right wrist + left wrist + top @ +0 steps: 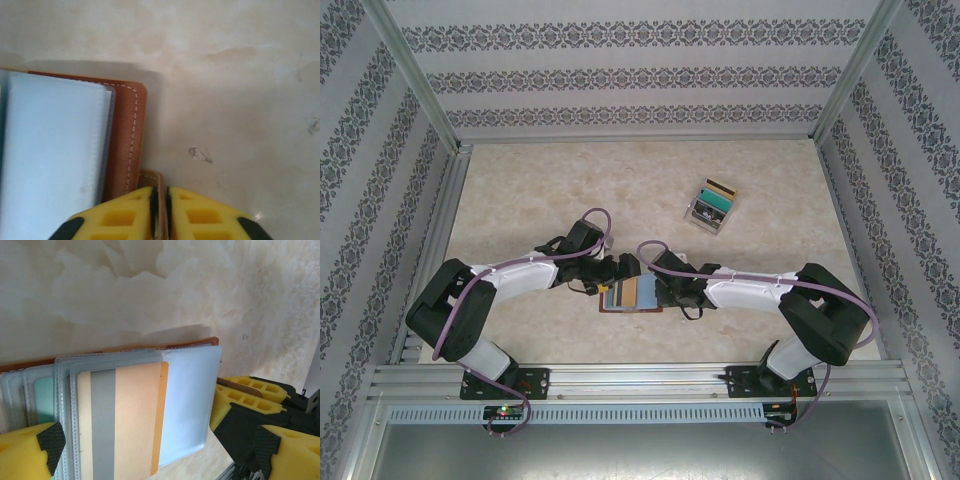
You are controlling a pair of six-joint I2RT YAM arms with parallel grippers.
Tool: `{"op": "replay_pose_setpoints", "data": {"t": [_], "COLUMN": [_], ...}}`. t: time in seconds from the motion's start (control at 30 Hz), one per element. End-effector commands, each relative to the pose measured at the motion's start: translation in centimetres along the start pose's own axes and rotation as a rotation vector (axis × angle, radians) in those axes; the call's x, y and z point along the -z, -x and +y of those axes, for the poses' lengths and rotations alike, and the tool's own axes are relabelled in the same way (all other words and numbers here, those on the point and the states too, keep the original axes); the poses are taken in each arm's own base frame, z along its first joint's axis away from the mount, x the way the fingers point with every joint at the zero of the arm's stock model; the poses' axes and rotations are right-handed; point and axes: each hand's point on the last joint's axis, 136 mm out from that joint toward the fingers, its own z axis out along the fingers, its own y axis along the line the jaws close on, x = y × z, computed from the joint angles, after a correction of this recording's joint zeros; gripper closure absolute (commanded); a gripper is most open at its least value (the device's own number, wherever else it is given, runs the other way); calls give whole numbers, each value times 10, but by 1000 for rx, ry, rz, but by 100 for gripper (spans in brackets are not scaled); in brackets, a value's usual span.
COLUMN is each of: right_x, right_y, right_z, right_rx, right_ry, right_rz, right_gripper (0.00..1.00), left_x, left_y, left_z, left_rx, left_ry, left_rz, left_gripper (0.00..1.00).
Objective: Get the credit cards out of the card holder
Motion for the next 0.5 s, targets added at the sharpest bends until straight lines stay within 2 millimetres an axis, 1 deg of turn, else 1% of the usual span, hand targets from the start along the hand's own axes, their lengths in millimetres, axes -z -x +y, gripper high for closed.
{"op": "replay_pose_setpoints", "data": {"t": [0.0, 0.03, 0.07, 0.13, 0.2, 0.27, 0.37, 0.47], "right_x": [10, 13, 18, 29, 40, 50, 58, 62], "right_y": [4, 6, 9, 16, 24, 31, 37, 43], "right_z": [-11, -12, -14, -14, -8, 2, 18, 37], "right_rx": [-25, -30, -39, -49, -53, -50, -55, -66], "right_ry": [-21, -21, -17, 4, 45, 98, 174, 249], "right_rz": [-19, -30, -43, -73, -106, -127, -135, -122], "right_gripper": [80, 78, 73, 70, 67, 67, 68, 70], "left_x": [-8, -7, -6, -3, 2, 9, 21, 32], "left_y": [-12, -12, -11, -11, -8, -5, 0, 3], "left_z": [10, 11, 12, 13, 13, 14, 15, 22], "left_rx": [1, 1, -1, -5, -14, -23, -27, -22], "left_ry": [23, 28, 35, 50, 73, 92, 114, 144], "left_rz": [35, 33, 30, 24, 4, -18, -48, -71], "left_gripper": [0, 0, 0, 0, 1, 2, 4, 11]}}
